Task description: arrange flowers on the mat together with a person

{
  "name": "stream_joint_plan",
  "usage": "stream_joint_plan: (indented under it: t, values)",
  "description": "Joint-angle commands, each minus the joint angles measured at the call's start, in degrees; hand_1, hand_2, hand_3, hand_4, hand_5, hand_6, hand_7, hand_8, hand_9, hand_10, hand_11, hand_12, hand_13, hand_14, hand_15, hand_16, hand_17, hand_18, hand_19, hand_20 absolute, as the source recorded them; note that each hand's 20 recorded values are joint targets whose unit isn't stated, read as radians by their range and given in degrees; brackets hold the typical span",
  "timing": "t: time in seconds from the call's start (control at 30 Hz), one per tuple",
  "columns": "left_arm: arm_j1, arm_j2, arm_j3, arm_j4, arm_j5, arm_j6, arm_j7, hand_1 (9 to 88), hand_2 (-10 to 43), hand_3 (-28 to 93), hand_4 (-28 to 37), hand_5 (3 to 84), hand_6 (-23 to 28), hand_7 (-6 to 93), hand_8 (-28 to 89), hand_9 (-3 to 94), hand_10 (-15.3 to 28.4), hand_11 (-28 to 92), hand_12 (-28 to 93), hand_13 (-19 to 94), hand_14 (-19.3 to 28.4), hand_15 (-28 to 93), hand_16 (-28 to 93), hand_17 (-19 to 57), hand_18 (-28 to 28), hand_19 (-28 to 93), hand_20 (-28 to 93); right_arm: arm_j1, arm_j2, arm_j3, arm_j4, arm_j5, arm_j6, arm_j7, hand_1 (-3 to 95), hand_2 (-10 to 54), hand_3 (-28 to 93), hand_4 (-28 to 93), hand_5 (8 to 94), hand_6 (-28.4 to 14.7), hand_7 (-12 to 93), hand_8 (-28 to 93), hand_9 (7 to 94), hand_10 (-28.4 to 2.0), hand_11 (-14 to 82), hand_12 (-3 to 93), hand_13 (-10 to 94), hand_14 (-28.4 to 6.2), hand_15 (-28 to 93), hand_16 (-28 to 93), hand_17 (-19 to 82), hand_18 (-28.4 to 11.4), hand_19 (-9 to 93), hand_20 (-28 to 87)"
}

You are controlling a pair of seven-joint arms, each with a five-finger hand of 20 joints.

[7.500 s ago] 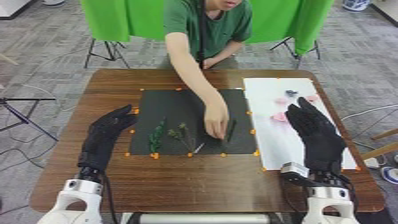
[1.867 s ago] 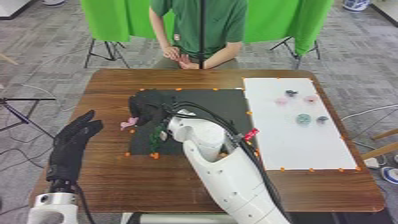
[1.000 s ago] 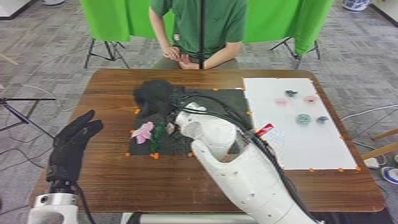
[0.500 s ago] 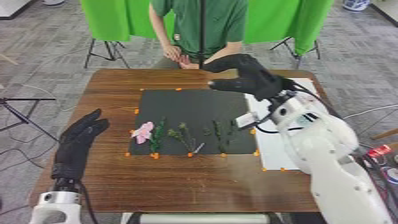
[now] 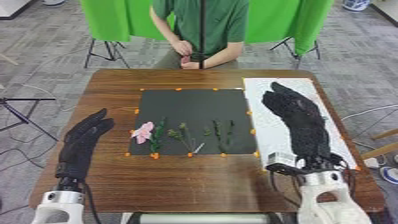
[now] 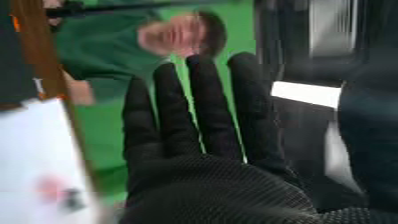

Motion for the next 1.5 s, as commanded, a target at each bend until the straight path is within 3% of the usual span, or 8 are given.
stream_joint_plan:
  t: [0.03, 0.13, 0.2, 0.4, 0.87, 1.23, 1.33, 1.5]
  values:
    - [-0.02, -0.49, 1.19, -0.20, 0.79, -0.97, -0.91, 31.5, -9.5, 60, -16.0, 41.7, 2.7, 14.3, -6, 43.1, 12.4, 19, 16, 34, 16.2, 13, 6, 4.1, 12.1, 5, 16, -4.02, -3.80, -1.47, -0.49, 1.74, -0.14, -4.24, 13.1, 3.1, 79, -17, 50.4, -1.2, 12, -9, 50.2, -15.8, 6.0, 12.1, 38, -15.8, 11, 19, 20, -14.6, 11, 29]
    - [-0.55, -1.48, 1.23, -0.22, 1.75, -2.18, -1.48, 31.2, -9.5, 60, -16.1, 41.7, 2.8, 14.2, -6, 43.1, 12.4, 19, 16, 34, 16.2, 13, 6, 4.1, 12.0, 5, 17, -4.57, -4.50, -0.98, -0.18, 1.19, -1.13, -4.68, 12.0, 3.4, 79, -17, 49.9, -1.0, 12, -9, 50.2, -15.8, 6.1, 12.0, 38, -15.7, 11, 19, 21, -14.5, 11, 29]
    - [-0.71, -1.29, 1.51, -0.30, 2.07, -2.14, -1.54, 31.3, -9.5, 60, -16.1, 41.8, 2.8, 14.2, -6, 43.1, 12.4, 19, 16, 34, 16.3, 13, 6, 4.1, 12.0, 5, 17, -5.01, -4.80, -0.97, -0.20, 1.08, -0.69, -4.81, 11.2, 3.5, 79, -17, 49.6, -0.9, 12, -9, 50.2, -15.7, 6.1, 12.0, 38, -15.7, 11, 19, 21, -14.5, 11, 29]
    - [-0.22, -0.37, 1.97, -0.86, 1.36, -1.29, -1.20, 30.8, -9.5, 60, -16.1, 41.8, 2.8, 14.0, -6, 43.1, 12.4, 19, 16, 33, 16.3, 13, 6, 4.0, 12.0, 5, 17, -5.86, -5.42, -0.18, -0.02, 0.82, -1.43, -4.78, 10.4, 3.8, 79, -18, 49.5, -0.8, 12, -9, 50.3, -15.7, 6.1, 12.0, 38, -15.6, 11, 19, 21, -14.6, 11, 30]
    - [0.22, -0.73, 2.25, -2.46, 1.44, -1.97, -1.30, 30.5, -9.5, 61, -16.3, 42.0, 2.9, 13.8, -6, 43.2, 12.4, 19, 16, 33, 16.3, 13, 5, 4.0, 11.9, 5, 17, -4.52, -5.34, 1.52, 2.57, 0.01, -1.99, -5.77, 7.3, 4.2, 79, -18, 43.4, 0.2, 10, -10, 46.7, -15.1, 5.3, 11.7, 38, -15.9, 11, 19, 21, -15.0, 11, 30]
    - [0.66, -1.10, 2.19, -2.71, 1.43, -2.15, -1.25, 30.2, -9.5, 61, -16.3, 42.5, 2.9, 13.7, -6, 43.3, 12.5, 19, 16, 33, 16.3, 12, 5, 4.0, 11.9, 5, 16, -4.39, -5.97, 2.83, 3.03, -0.38, -3.63, -4.31, 0.6, 9.4, 74, -22, 32.3, 2.0, 8, -9, 39.1, -14.2, 3.5, 10.2, 35, -16.5, 10, 19, 20, -15.6, 11, 29]
    - [0.41, -1.11, 2.32, -2.59, 1.20, -1.93, -1.21, 30.2, -9.5, 61, -16.3, 42.5, 3.0, 13.7, -6, 43.4, 12.5, 19, 16, 33, 16.4, 13, 6, 4.0, 11.9, 5, 16, -4.15, -9.38, 4.42, 3.19, -2.39, -6.73, -3.08, 0.4, 9.4, 74, -22, 31.6, 2.0, 8, -9, 38.8, -14.2, 3.6, 10.1, 35, -16.6, 10, 19, 20, -15.6, 11, 29]
    - [0.20, -1.14, 2.31, -2.50, 1.27, -2.08, -1.30, 30.4, -9.5, 61, -16.2, 43.0, 3.3, 13.5, -6, 43.4, 12.5, 19, 16, 33, 16.3, 13, 6, 4.0, 11.9, 5, 17, -4.25, -7.51, 3.57, 3.27, -1.40, -5.00, -2.12, 1.2, 8.8, 75, -21, 31.4, 1.7, 8, -10, 38.4, -14.3, 3.6, 10.1, 35, -16.7, 10, 20, 20, -15.5, 11, 29]
